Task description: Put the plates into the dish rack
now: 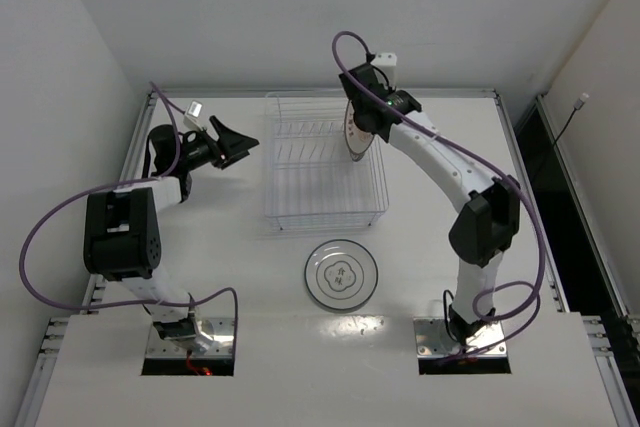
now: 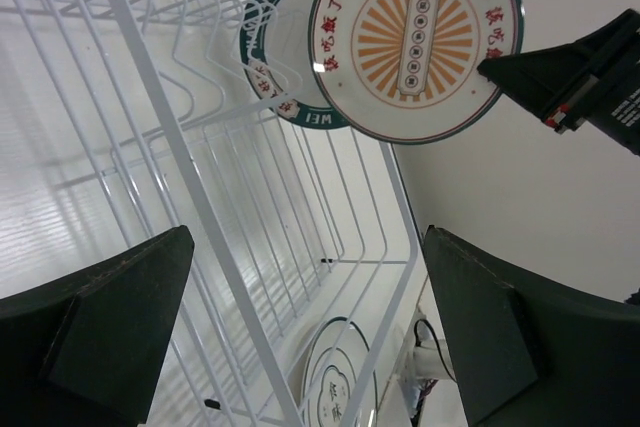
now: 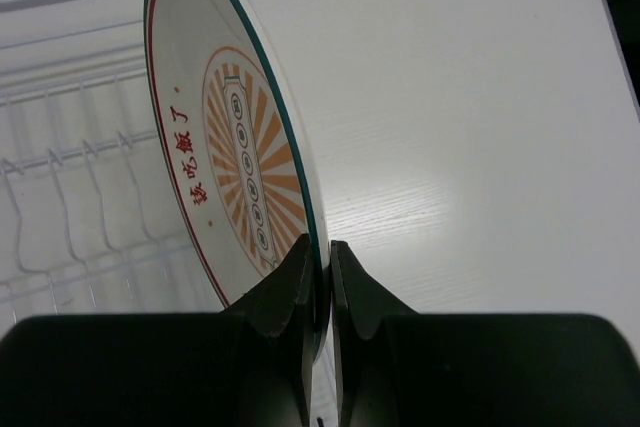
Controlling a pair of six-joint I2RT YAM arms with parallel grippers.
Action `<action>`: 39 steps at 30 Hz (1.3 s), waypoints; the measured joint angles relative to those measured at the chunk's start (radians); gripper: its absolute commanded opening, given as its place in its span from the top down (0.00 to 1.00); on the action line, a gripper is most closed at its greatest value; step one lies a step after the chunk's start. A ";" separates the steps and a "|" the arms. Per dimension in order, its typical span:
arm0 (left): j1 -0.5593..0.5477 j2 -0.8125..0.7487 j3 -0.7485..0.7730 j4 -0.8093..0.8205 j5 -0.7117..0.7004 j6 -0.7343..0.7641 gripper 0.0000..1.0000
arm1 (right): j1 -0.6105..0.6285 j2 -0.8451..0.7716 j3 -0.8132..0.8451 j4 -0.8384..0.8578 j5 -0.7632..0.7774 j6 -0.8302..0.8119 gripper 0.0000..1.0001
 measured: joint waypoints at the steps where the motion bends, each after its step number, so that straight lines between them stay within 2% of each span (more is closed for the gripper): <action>1: 0.000 -0.002 0.002 -0.013 -0.004 0.011 0.00 | 0.006 0.013 0.016 -0.001 0.018 -0.003 1.00; 10: 0.000 -0.002 0.006 -0.074 -0.019 0.048 0.00 | 0.063 0.162 0.173 -0.035 0.170 -0.056 1.00; 17: 0.000 -0.002 0.006 -0.084 -0.021 0.053 0.00 | 0.084 0.238 0.225 -0.050 0.212 -0.098 1.00; 29: 0.000 -0.002 0.022 -0.103 -0.024 0.066 0.00 | 0.080 0.294 0.207 -0.019 0.077 -0.111 1.00; 39: 0.000 -0.002 0.024 -0.134 -0.035 0.093 0.00 | 0.067 0.235 0.173 -0.032 -0.059 -0.103 0.51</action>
